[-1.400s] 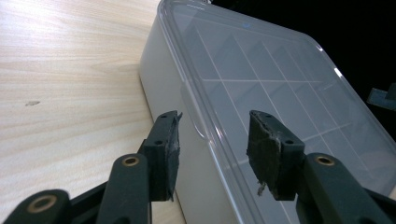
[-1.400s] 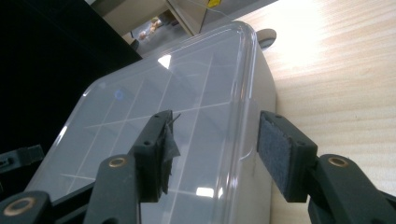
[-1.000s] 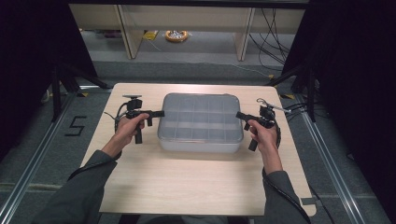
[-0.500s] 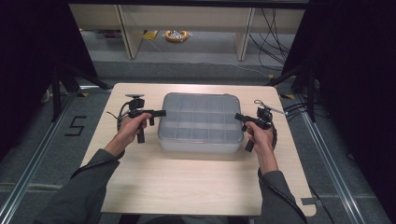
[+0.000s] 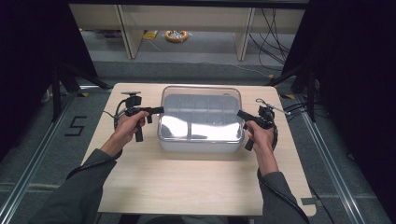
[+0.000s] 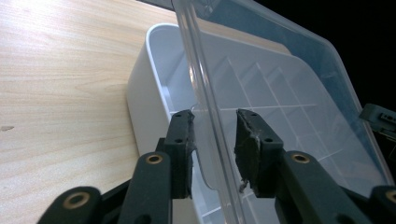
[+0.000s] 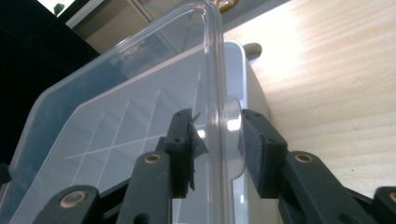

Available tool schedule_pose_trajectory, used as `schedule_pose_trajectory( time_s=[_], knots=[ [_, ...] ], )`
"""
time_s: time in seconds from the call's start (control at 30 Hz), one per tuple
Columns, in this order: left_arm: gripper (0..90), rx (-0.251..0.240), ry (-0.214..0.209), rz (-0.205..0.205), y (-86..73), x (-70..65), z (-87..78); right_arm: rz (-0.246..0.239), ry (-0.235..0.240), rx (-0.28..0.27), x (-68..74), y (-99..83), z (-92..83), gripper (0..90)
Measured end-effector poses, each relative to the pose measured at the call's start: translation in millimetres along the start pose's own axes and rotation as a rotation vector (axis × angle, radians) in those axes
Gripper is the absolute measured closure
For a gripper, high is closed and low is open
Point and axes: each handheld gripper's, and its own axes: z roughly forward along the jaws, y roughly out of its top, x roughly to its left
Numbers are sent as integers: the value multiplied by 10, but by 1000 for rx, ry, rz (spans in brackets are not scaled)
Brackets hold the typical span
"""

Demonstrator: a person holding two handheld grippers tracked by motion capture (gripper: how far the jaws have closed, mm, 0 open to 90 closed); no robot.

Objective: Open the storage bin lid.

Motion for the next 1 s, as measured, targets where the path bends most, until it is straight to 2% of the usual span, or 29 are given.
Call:
schedule_pose_trajectory(
  time_s=[0.07, 0.1, 0.13, 0.27, 0.4, 0.47, 0.5, 0.6, 0.73, 0.8, 0.9, 0.97, 1.0],
  knots=[
    [673, -14, -6, -14, 1, -19, -11, -6, -3, -12, 27, 18, -24, 664],
    [675, -6, -6, 2, 2, -15, -29, -14, 11, -6, 31, 27, -42, 664],
    [677, -12, -8, 1, 3, -22, -34, -13, -3, -18, 46, 31, -40, 664],
    [685, -21, -10, 4, 11, -51, -72, -32, 15, -17, 62, 46, -90, 664],
    [701, -41, -16, -5, 14, -94, -137, -21, 24, -31, 100, 61, -135, 661],
    [704, -50, -18, 5, 17, -124, -179, -15, 28, -25, 116, 66, -161, 659],
    [707, -51, -23, 9, 18, -140, -201, -35, 35, -37, 115, 76, -172, 658],
    [711, -69, -29, 17, 10, -184, -271, -33, 50, -49, 160, 84, -261, 652],
    [713, -86, -48, 29, -13, -235, -365, -26, 60, -59, 194, 84, -328, 649],
    [710, -88, -47, 30, -32, -265, -406, -47, 69, -66, 213, 75, -394, 650],
    [702, -86, -59, 33, -78, -290, -461, -46, 64, -66, 230, 53, -431, 659],
    [694, -86, -79, 27, -104, -301, -494, -62, 65, -68, 218, 37, -463, 664],
    [693, -90, -81, 23, -116, -316, -511, -43, 68, -64, 223, 25, -482, 666]
  ],
)
